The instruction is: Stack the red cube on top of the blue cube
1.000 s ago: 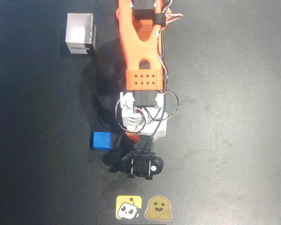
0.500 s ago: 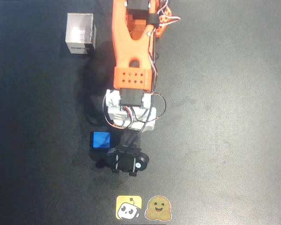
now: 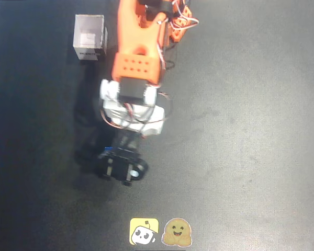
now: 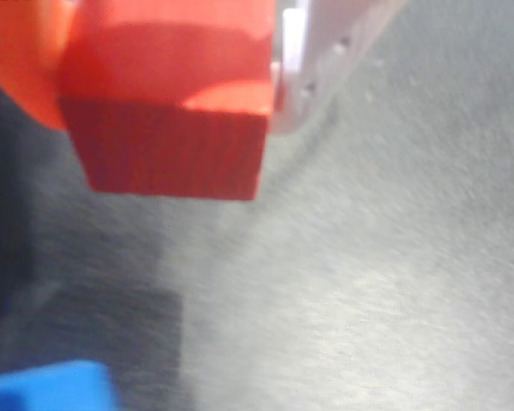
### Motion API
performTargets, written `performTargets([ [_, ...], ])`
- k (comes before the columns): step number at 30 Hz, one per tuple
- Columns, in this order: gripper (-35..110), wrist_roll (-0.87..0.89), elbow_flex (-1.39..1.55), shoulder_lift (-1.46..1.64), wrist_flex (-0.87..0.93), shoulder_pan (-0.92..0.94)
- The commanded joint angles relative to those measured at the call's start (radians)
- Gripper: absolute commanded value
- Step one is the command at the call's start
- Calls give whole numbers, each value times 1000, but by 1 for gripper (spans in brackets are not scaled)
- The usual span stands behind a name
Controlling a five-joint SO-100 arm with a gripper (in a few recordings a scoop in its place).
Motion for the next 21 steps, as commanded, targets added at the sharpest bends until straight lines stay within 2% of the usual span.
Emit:
performTargets([
  [1,0,-31,-84,46,60,25],
  [21,0,-44,-279,-91,87,95],
])
